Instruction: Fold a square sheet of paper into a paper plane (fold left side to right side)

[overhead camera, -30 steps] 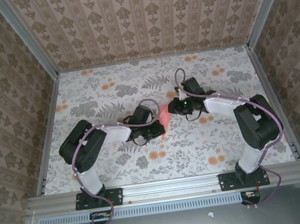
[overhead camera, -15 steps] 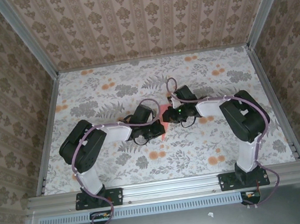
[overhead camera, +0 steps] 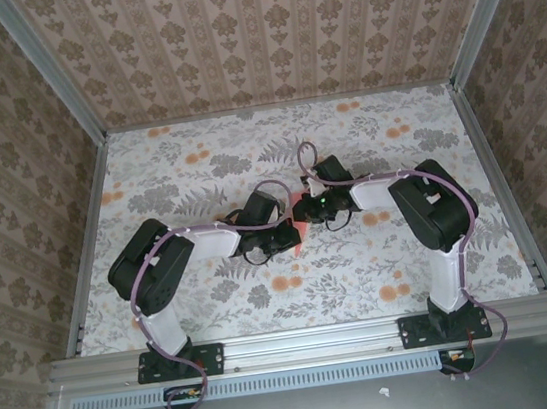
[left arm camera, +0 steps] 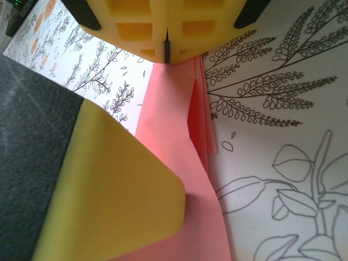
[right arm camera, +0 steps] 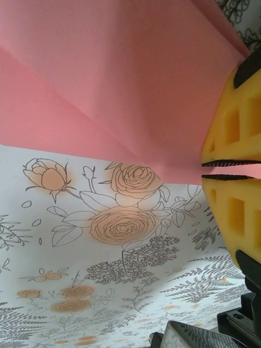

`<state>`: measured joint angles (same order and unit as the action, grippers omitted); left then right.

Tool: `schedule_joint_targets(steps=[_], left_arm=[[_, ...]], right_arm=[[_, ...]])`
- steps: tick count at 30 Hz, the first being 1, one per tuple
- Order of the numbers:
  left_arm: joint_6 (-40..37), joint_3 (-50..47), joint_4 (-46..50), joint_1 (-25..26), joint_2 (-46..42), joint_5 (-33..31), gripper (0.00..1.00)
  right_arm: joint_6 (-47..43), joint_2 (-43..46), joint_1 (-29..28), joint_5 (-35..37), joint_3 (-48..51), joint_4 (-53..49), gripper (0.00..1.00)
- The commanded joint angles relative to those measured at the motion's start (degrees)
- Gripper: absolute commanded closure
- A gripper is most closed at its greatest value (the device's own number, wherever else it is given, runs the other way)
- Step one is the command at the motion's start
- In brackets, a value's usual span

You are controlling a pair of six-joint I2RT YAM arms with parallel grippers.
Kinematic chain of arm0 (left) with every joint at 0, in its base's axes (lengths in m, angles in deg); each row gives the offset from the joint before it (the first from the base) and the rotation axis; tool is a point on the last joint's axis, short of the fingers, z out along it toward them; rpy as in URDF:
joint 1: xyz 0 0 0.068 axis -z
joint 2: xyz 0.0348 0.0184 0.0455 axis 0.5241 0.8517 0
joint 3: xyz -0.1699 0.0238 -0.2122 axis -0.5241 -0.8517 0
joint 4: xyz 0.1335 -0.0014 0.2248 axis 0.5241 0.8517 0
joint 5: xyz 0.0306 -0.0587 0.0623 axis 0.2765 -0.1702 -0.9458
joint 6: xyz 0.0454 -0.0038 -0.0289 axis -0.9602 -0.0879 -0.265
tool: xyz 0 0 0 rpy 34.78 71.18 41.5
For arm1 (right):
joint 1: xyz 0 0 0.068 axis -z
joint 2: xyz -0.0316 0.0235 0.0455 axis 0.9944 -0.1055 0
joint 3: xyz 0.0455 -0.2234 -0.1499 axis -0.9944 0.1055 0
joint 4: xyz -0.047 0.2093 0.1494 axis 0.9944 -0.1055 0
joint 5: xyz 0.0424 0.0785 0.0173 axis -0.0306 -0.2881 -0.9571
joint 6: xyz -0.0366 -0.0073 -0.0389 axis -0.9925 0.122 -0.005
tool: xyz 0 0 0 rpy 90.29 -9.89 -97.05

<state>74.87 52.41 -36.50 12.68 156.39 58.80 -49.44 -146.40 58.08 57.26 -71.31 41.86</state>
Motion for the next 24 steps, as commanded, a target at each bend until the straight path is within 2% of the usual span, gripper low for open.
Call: schedule_joint_targets(steps=[1,24], left_arm=[[-1.35,-1.28,8.62,0.67,1.31,-2.39,0.95],[-1.59,-2.02,9.97,0.7,1.32,-3.27,0.97]], right_arm=[[-1.68,-1.34,0.29,2.19,-1.1,-0.17,0.84],[-7.59,-5.85,6.75,5.03,-8.48,-6.79,0.85]])
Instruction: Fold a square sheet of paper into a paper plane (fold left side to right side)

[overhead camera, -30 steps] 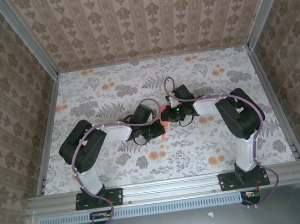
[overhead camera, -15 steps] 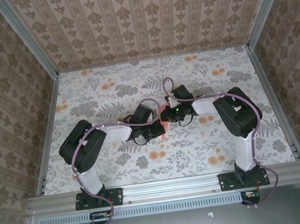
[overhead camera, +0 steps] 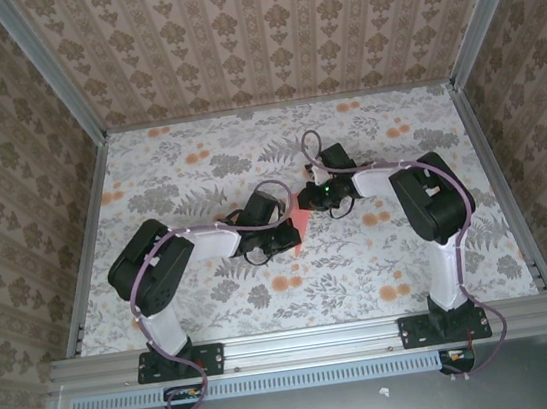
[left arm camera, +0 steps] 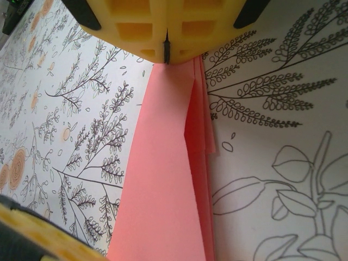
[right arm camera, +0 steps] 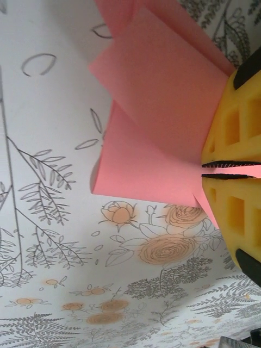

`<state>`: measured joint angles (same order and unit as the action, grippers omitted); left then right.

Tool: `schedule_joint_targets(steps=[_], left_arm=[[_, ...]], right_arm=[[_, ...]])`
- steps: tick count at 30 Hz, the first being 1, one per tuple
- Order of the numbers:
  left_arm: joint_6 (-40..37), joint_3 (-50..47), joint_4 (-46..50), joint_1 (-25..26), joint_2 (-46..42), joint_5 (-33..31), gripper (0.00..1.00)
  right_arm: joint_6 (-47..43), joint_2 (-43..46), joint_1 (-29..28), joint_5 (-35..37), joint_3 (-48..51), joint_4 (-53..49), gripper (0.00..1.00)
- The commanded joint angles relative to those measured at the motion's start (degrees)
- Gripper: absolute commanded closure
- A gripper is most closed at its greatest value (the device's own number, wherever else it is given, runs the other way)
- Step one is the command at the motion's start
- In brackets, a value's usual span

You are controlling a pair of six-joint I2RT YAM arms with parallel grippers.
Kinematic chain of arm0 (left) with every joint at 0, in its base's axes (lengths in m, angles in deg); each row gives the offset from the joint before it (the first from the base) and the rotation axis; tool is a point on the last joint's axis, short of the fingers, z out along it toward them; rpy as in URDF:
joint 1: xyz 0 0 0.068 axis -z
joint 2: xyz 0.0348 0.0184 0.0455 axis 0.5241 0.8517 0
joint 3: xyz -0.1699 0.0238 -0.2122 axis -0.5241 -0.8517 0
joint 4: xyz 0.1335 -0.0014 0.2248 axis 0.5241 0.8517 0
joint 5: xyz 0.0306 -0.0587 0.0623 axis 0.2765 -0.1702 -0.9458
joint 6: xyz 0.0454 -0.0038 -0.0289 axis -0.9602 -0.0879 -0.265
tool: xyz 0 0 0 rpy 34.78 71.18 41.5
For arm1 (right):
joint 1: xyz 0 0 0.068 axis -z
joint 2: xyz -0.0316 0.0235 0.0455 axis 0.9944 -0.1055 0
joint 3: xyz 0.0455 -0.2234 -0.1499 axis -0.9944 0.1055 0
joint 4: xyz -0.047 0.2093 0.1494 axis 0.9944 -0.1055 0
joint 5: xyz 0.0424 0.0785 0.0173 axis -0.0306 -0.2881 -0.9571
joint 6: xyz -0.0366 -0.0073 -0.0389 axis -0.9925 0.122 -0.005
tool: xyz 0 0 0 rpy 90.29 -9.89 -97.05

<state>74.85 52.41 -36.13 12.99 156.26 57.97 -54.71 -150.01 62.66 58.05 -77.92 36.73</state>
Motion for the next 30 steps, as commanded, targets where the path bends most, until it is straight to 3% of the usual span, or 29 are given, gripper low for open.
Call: schedule_joint_targets(steps=[1,17,24,30], left_arm=[[-1.56,-2.07,9.62,0.39,1.38,-2.44,0.97],[-1.65,-2.03,9.19,0.33,0.8,-2.53,0.98],[-1.74,-1.2,8.88,0.48,0.14,-2.79,0.98],[-1.98,-0.5,9.07,0.58,-0.04,-2.97,0.97]], right_arm=[[-2.36,-2.58,2.52,4.33,-2.48,-1.99,0.85],[-3.69,-7.03,7.64,3.76,-11.31,-5.53,0.85],[-4.63,1.49,8.23,3.77,-10.43,-7.12,0.85],[-0.66,11.82,5.57,-0.69,1.16,-3.49,0.85]])
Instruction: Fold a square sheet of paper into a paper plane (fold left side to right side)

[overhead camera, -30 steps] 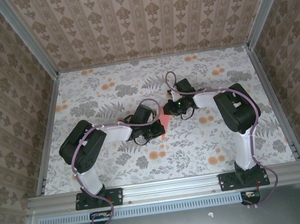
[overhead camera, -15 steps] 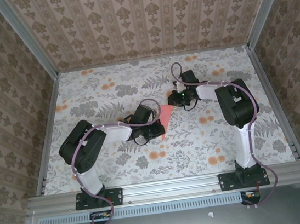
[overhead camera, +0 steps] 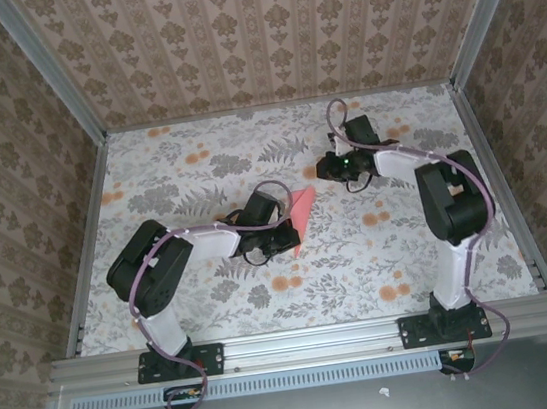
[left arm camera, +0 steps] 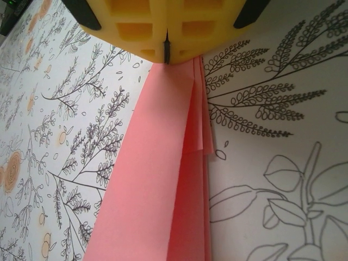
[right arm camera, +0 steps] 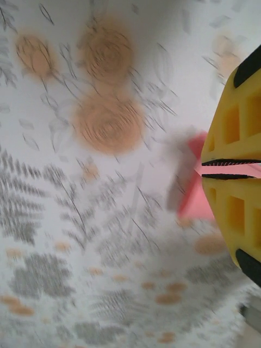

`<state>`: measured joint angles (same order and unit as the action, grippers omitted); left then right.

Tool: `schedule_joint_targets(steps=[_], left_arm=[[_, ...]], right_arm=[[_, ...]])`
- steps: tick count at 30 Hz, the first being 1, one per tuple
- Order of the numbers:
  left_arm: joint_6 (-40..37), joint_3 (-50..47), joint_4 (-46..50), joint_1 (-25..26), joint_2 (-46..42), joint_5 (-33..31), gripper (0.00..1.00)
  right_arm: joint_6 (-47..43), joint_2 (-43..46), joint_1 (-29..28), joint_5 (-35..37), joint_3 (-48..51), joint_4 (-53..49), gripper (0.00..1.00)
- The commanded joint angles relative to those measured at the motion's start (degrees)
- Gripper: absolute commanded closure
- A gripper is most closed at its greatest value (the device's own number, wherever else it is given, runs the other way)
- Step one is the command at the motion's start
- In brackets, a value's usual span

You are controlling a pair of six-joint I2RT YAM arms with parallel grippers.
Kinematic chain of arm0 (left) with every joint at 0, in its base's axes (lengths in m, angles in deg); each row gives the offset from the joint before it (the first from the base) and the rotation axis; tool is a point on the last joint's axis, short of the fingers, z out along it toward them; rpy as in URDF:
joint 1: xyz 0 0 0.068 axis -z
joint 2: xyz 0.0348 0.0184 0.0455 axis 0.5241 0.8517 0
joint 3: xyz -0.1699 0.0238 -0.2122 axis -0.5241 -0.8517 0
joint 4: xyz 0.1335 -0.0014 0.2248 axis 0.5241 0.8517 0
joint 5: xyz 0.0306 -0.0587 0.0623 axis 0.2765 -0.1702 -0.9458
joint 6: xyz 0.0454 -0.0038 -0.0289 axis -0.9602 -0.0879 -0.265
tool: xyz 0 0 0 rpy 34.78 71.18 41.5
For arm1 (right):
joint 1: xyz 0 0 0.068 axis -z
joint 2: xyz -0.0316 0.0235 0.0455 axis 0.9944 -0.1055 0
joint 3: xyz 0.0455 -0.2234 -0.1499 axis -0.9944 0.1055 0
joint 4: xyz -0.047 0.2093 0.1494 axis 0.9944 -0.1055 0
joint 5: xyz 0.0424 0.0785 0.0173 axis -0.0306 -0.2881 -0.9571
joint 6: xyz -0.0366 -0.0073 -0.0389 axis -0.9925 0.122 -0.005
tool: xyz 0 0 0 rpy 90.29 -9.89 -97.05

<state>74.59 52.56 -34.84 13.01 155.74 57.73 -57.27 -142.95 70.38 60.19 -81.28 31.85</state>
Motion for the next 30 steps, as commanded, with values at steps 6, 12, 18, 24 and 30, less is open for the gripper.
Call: schedule_joint_targets(steps=[6,12,18,24,30], left_arm=[[-1.86,-0.22,8.61,0.64,0.4,-2.99,0.97],[-2.13,0.08,8.56,0.72,0.32,-2.99,0.97],[-2.21,0.17,7.52,0.73,-0.87,-2.49,0.96],[-3.21,1.35,6.45,0.7,-3.59,-0.85,0.94],[-3.36,2.87,5.97,0.57,-4.91,1.21,0.94]], right_arm=[[8.65,4.38,-9.37,-6.26,10.25,7.39,0.85],[11.55,-0.93,-11.67,-5.42,9.8,10.36,0.85],[9.77,-4.88,-11.66,-3.1,6.11,5.46,0.85],[8.83,-6.83,-11.67,0.32,4.93,-0.57,0.86],[8.59,-7.57,-11.66,0.25,5.27,-1.31,0.88]])
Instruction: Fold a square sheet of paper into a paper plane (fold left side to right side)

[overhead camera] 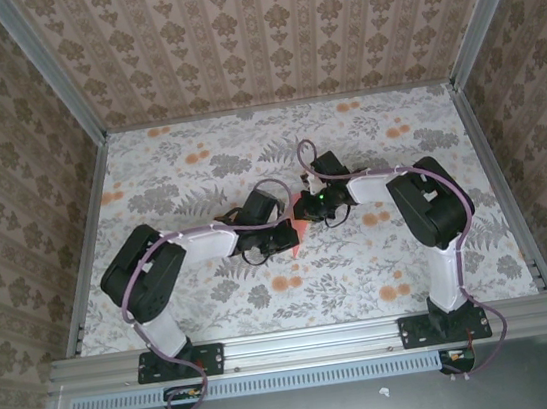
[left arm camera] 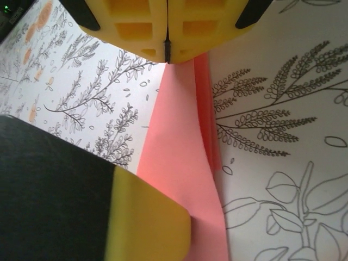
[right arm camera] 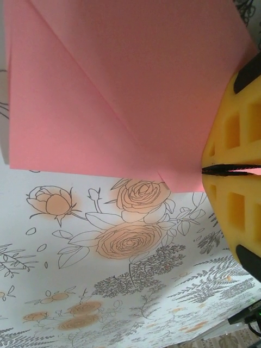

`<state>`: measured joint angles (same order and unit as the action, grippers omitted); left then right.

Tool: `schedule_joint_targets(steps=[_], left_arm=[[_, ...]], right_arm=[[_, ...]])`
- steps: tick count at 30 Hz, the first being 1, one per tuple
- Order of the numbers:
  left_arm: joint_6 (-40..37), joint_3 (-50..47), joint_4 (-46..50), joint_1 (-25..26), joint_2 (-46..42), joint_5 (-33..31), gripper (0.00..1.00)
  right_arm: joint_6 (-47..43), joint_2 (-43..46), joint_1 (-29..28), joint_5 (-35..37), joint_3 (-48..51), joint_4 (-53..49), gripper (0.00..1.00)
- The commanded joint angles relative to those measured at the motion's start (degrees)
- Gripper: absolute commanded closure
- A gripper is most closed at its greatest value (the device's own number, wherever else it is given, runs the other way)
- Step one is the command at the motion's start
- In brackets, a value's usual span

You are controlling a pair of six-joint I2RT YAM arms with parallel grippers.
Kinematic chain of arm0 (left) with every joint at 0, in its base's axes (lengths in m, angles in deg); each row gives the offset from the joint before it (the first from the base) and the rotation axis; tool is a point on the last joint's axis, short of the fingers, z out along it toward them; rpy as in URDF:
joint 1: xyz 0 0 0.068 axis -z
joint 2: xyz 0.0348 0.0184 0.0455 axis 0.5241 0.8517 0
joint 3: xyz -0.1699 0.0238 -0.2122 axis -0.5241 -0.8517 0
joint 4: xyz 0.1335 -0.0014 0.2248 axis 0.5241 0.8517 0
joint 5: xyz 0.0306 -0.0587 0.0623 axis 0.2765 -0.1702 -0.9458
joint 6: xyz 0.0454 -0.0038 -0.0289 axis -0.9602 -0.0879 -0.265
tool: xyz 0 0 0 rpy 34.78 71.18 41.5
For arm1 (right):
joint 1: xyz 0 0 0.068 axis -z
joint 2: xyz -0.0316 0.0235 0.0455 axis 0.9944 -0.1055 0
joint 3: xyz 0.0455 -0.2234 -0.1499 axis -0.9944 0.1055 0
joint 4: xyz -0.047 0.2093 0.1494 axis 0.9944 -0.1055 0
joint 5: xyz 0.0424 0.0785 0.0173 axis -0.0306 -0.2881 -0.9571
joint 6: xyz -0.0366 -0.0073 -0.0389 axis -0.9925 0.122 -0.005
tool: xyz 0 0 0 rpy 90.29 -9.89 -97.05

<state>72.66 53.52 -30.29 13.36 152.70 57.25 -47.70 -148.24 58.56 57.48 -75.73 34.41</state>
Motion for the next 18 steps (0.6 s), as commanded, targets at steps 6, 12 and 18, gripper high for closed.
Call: schedule_joint_targets(steps=[6,12,18], left_arm=[[0.82,0.92,-4.61,0.29,-0.22,5.86,0.94],[1.46,-0.3,-5.09,0.0,1.72,5.13,0.94],[1.46,-1.49,-5.23,-0.11,2.97,5.37,0.94]], right_arm=[[-1.54,-2.22,0.16,3.12,-0.68,-4.62,0.9],[-2.19,-2.11,0.16,3.57,-0.55,-5.21,0.9],[-2.55,-2.28,0.16,3.75,-0.89,-5.85,0.9]])
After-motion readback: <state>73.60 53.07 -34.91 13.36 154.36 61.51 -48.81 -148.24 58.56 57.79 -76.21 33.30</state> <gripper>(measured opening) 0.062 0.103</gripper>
